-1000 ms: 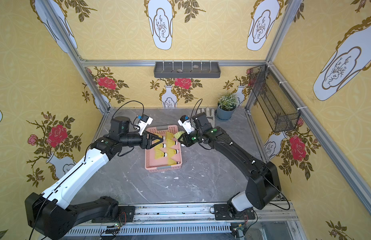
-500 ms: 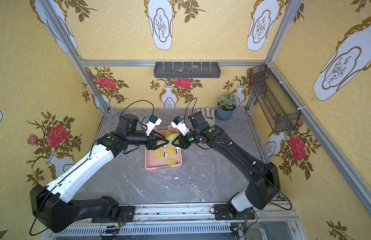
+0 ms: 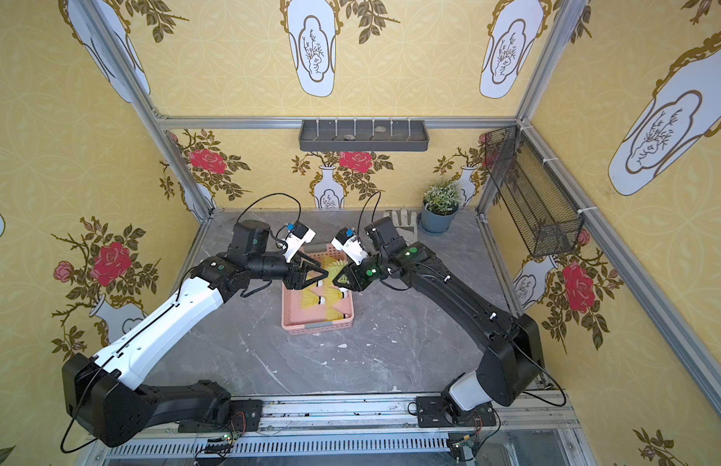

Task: Put the shuttlecocks into the storage box
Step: Place the shuttlecock in the storage box.

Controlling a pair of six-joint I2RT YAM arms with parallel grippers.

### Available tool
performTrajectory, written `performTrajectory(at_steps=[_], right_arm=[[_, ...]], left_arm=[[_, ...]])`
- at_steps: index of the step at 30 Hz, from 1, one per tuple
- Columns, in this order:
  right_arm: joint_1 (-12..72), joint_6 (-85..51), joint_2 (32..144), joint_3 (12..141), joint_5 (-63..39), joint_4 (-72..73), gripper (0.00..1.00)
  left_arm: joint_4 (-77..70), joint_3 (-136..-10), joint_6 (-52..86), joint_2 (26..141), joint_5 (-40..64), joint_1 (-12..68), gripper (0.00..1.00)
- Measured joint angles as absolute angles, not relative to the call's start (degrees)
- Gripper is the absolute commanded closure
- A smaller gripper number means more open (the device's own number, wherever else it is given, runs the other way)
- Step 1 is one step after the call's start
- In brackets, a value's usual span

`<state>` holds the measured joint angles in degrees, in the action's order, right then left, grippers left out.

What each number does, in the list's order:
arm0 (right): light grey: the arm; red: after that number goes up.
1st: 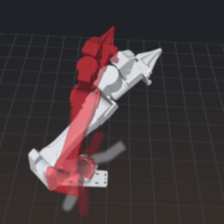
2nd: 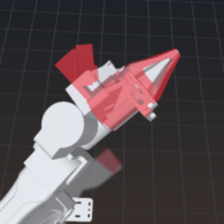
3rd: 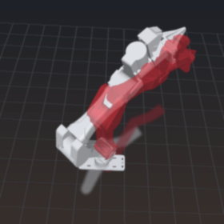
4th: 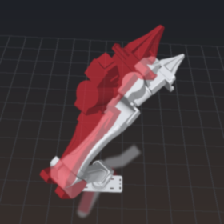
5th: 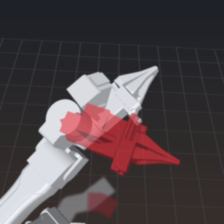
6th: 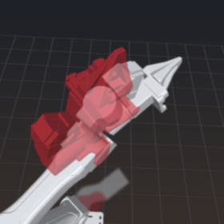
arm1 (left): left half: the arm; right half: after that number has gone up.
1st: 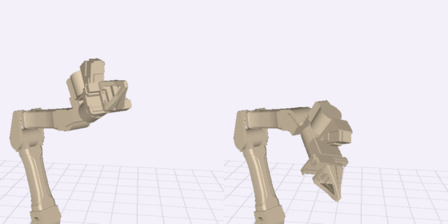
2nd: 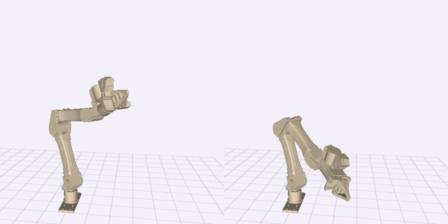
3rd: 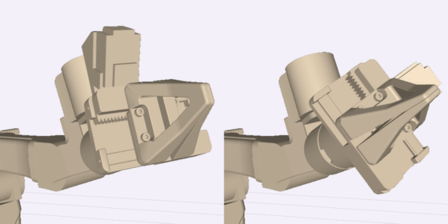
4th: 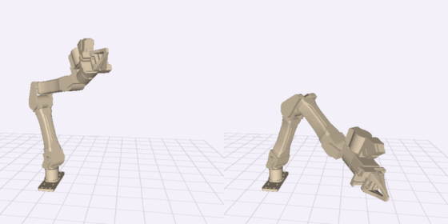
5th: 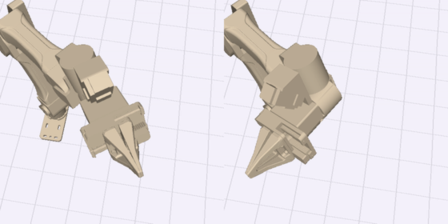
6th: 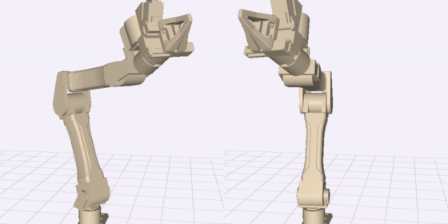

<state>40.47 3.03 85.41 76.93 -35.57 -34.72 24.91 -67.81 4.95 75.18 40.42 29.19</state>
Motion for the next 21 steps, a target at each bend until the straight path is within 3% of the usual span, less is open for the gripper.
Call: performTrajectory(at_steps=[8,17,21], right_arm=[[41.23,3.62,86.35,77.43,-36.34,-35.62,0.67],[41.63,4.29,86.85,78.24,-37.06,-36.12,0.67],[41.74,4.36,86.98,78.41,-37.08,-36.27,0.67]], left_arm=[[24.49,-68.53,3.11,75.75,42.74,29.3,0.45],[26.52,-70.32,0.14,76.95,44.42,30.24,0.52],[28.77,-71.59,-1.32,78.5,44.34,30.68,0.63]])
